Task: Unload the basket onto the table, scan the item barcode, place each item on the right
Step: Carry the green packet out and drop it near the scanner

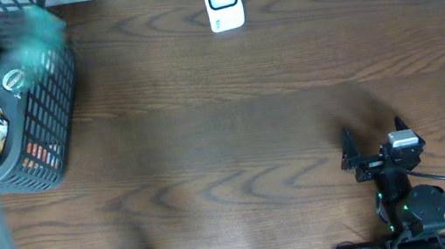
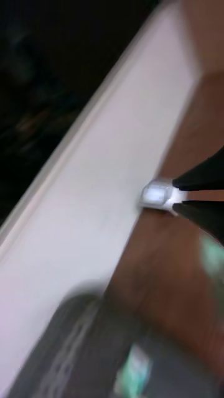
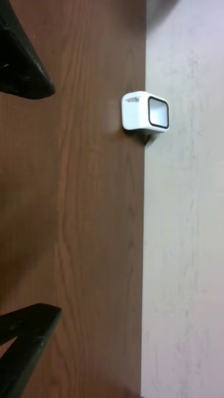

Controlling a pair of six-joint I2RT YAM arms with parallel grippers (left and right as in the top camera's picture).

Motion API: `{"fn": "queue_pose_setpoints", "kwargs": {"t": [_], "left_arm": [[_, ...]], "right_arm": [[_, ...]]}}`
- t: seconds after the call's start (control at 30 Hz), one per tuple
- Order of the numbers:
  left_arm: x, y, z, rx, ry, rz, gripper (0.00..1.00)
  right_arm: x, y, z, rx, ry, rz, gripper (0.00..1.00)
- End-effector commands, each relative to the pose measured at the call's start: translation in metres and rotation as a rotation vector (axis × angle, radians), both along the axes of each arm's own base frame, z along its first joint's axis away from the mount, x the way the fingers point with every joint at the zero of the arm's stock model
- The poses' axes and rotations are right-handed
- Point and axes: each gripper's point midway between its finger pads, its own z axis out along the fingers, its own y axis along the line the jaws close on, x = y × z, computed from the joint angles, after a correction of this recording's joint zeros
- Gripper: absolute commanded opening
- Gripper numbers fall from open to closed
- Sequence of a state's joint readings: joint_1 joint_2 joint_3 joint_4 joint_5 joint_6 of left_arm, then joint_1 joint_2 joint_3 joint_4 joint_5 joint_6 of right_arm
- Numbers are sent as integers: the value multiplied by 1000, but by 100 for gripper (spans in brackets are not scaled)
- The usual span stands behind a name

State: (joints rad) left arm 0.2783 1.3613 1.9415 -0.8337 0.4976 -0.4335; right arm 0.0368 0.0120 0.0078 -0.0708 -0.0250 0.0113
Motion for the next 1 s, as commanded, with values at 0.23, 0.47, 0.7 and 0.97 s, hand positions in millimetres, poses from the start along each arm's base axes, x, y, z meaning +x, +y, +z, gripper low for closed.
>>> {"fn": "queue_pose_setpoints", "kwargs": {"t": [0.23,0.47,0.7,0.97], "left_arm": [[14,-184,-136,281,349,-510,8],[18,-190,-209,351,602,-515,76],[23,-183,-240,356,709,-504,82],[67,-88,-124,337,373,-238,82]], "right_arm": [[0,-1,-1,10,1,-5,99],[0,-1,-1,10,1,-5,99],[0,-1,-1,10,1,-5,99],[0,0,-1,10,1,-5,99]]}}
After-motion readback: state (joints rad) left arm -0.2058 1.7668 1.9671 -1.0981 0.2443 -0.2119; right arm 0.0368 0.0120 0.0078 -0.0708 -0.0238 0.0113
